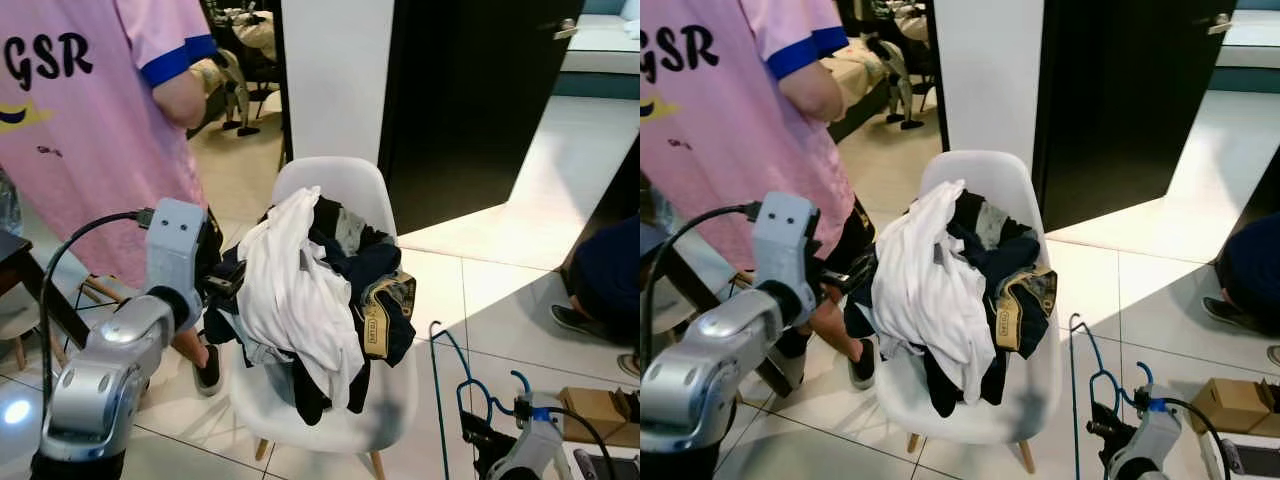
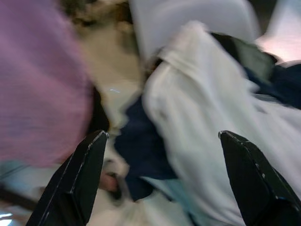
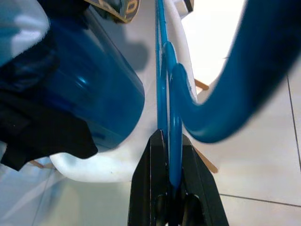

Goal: Hang hanger

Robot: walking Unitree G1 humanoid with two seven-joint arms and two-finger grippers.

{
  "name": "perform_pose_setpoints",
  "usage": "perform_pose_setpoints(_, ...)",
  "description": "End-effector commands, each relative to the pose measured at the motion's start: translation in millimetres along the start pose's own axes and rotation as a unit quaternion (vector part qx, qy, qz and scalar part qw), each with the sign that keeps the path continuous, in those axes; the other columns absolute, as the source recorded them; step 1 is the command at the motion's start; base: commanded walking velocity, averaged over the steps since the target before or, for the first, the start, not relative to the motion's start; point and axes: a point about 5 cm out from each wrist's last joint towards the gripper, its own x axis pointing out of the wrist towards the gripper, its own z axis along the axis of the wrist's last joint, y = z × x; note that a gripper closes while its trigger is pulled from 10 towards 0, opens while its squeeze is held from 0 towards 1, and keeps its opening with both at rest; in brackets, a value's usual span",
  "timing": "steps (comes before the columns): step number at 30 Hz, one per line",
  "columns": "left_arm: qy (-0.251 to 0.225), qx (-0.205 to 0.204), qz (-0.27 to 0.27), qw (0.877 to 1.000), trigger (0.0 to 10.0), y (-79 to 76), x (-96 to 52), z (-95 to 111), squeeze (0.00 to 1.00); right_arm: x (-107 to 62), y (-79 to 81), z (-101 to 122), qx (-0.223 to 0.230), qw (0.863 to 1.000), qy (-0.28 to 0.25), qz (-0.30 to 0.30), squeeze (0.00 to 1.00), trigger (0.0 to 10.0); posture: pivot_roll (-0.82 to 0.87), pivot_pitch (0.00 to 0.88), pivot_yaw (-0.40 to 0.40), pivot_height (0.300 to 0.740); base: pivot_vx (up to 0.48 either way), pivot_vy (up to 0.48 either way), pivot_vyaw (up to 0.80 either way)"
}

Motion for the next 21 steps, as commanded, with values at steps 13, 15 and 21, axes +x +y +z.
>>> perform_pose_setpoints(13, 0.04, -0.046, 0.063, 0.996, 10.0, -5.5, -22.6, -27.6, 0.0, 1.6, -5.5, -3.2, 0.006, 1.0, 0.006, -0.003, 0.0, 10.0, 0.03, 0.0, 0.034, 0.74, -0.041, 0.0, 0.0)
perform_pose_setpoints(15, 0.041, -0.044, 0.068, 0.996, 10.0, -6.5, -23.9, -27.0, 0.0, 1.7, -6.2, -3.5, 0.006, 1.0, 0.006, -0.003, 0.0, 10.0, 0.03, 0.0, 0.033, 0.74, -0.285, 0.0, 0.0)
perform_pose_setpoints(21, 0.04, -0.045, 0.071, 0.996, 10.0, -10.8, -25.3, -26.4, 0.0, 2.5, -7.4, -3.9, 0.006, 1.0, 0.007, -0.003, 0.0, 10.0, 0.03, 0.0, 0.034, 0.74, -0.315, 0.0, 0.0)
